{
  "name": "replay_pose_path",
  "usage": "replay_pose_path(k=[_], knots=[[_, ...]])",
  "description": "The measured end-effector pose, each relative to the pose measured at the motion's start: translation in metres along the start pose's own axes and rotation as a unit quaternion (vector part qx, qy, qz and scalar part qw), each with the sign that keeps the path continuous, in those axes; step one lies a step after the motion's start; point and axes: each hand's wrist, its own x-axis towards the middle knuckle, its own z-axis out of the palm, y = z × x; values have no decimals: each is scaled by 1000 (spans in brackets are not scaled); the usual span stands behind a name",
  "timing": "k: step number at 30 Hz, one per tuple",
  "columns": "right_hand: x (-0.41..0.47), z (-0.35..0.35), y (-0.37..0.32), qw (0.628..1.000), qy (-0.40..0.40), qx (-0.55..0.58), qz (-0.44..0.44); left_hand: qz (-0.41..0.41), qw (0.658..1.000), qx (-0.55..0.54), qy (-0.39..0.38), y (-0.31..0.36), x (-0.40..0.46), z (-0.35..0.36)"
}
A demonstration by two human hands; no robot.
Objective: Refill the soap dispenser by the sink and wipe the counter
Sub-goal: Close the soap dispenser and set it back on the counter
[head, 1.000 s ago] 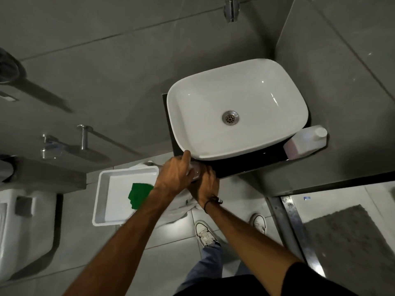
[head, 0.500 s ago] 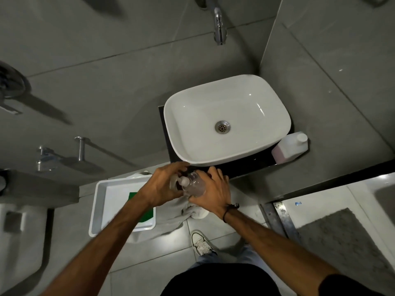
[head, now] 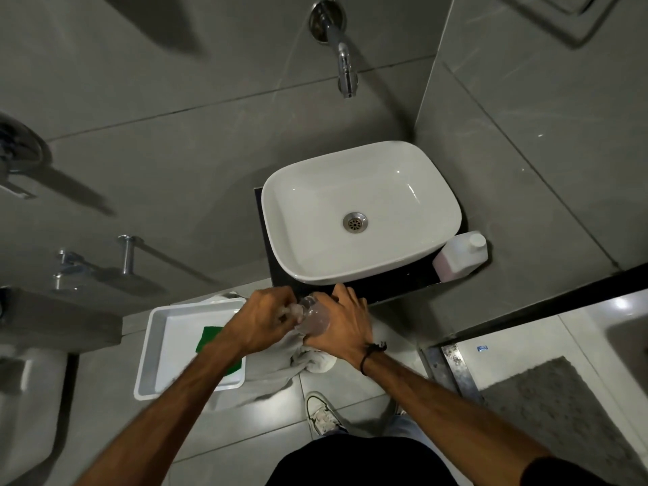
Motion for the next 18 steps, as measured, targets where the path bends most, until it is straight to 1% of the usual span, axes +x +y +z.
replay_pose_path(k=[2, 3, 4, 6, 7, 8, 10, 13, 14, 15, 18], knots=[[-1, 0, 2, 1000, -6, 3, -2, 46, 998, 0, -31, 2, -1, -2], [-1, 1, 2, 1000, -7, 4, -3, 53, 998, 1, -34, 1, -1, -2], [-2, 1, 2, 1000, -9, 3, -3, 42, 999, 3, -28, 1, -1, -2], [-2, 1, 2, 1000, -11, 3, -5, -8, 1000, 7, 3, 3, -1, -2], [-2, 1, 2, 1000, -12, 2, -7, -23, 999, 17, 21, 3, 0, -1], [-2, 0, 1, 1000, -11, 0, -10, -28, 999, 27, 22, 4, 0, -1], [-3, 1, 1, 1000, -14, -7, -16, 3, 1000, 29, 6, 4, 0, -2], [-6, 4, 0, 1000, -25, -9, -9, 76, 996, 40, -21, 7, -2, -7], [-7, 4, 0, 1000, -28, -8, -6, 82, 996, 39, -22, 7, -3, -7], [-7, 5, 0, 1000, -29, -7, -5, 75, 997, 32, -15, 7, -3, -6], [-7, 5, -1, 999, -31, -6, -8, -13, 1000, -5, 6, 2, -3, -2]])
